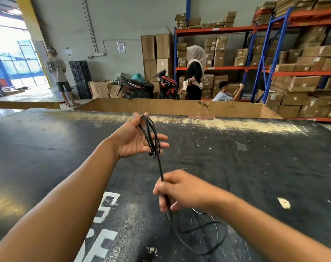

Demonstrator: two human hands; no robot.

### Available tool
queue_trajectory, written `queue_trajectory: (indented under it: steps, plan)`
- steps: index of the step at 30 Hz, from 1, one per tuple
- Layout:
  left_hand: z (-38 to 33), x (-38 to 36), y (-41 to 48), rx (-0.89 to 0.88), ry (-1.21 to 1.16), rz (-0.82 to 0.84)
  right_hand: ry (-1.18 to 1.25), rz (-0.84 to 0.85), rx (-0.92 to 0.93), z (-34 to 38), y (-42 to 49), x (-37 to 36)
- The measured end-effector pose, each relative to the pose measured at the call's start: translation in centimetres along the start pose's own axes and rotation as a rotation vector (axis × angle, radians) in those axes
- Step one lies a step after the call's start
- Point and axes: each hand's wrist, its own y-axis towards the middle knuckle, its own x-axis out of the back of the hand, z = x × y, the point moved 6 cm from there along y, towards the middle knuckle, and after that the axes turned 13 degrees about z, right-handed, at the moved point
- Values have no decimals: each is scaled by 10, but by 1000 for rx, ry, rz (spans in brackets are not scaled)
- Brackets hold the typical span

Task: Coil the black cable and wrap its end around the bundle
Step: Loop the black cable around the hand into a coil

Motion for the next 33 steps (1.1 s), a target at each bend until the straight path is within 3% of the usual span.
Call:
queue_trajectory:
  steps: [8, 12, 16, 22, 27, 33]
  plan:
    - [4, -43, -6, -3, -39, 265, -120, 143, -19, -59, 30, -23]
    - [18, -65, -15, 117, -85, 511, -147, 66, -40, -84, 46, 3]
    - [40, -79, -28, 224, -72, 633, -220, -76, -41, -76, 48, 46]
    - [71, -73, -41, 360, 39, 602, -515, -251, -99, -43, 45, 112]
    - [92, -70, -47, 484, 117, 577, -745, -362, -46, 4, 40, 141]
    - [103, -45, -41, 508, 148, 434, -817, -475, -59, 39, 29, 167]
